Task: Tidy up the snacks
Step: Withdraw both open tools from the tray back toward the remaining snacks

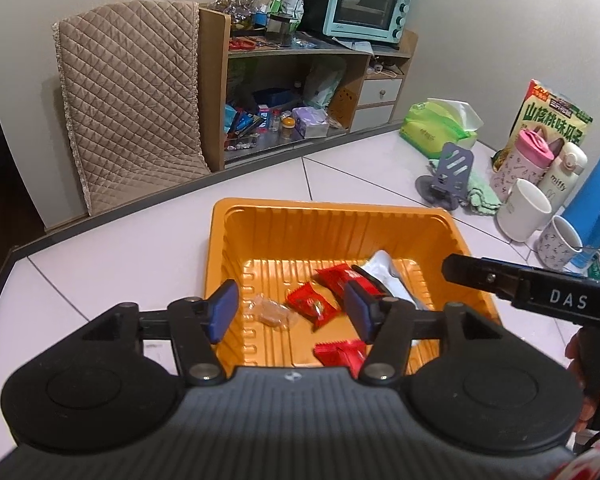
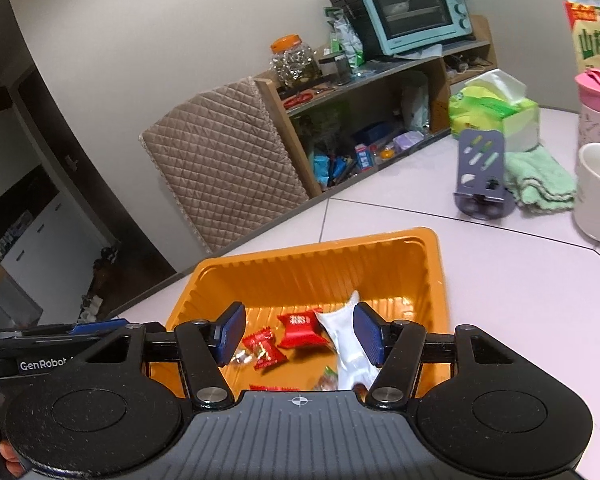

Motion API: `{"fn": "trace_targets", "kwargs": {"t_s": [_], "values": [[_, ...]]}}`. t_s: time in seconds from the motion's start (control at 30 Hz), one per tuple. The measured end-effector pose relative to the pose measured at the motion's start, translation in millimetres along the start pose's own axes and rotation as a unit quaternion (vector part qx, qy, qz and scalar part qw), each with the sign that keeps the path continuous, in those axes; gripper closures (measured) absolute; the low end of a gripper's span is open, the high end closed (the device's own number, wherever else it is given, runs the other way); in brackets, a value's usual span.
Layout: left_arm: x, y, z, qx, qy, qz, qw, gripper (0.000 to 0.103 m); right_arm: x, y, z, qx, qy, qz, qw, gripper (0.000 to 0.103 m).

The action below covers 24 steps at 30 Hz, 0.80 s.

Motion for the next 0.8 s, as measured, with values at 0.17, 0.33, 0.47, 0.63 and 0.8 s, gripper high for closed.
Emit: {"fn": "trace_targets", "kwargs": {"t_s": [0.17, 0.33, 0.47, 0.63, 0.8], "values": [[-9.8, 6.8, 24.4, 0.0, 0.011, 0.004, 0.9999, 0.046, -3.9, 2.0, 30.5, -0.002, 0.009, -0.008, 1.0, 0.043], [-19.3, 12.6, 50.9, -0.006, 0.015, 0.011, 0.9998, 0.037, -4.5, 7.0, 61.6, -0.003, 0.013, -0.01, 1.0, 0.043], [-28.4, 19.9, 72.2, -0.007, 0.012, 0.017, 0.9998, 0.037, -5.2, 16.9, 85.2, 0.001, 0.021, -0.017, 1.0, 0.042], [-37.7, 33.9, 96.6, -0.003, 0.001, 0.016, 0.9999, 0.036, -2.9, 31.0, 112.4, 0.004, 0.025, -0.024, 0.999, 0.042], [-44.2, 48.5, 120.3, -0.003, -0.002, 0.024, 0.9997, 0.034, 1.0, 45.0, 138.8, 0.01, 0.029, -0.019, 0.999, 0.042]]}}
Point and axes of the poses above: each gripper's, at about its wrist camera, not at the fingertips, and z roughly against the way its jaws point, x to its left, y to its underside, the point moved 8 cm from there along -z, roughly the way its jaws point, and after that the axes turned 7 degrees about -x, right-handed, at the moved point
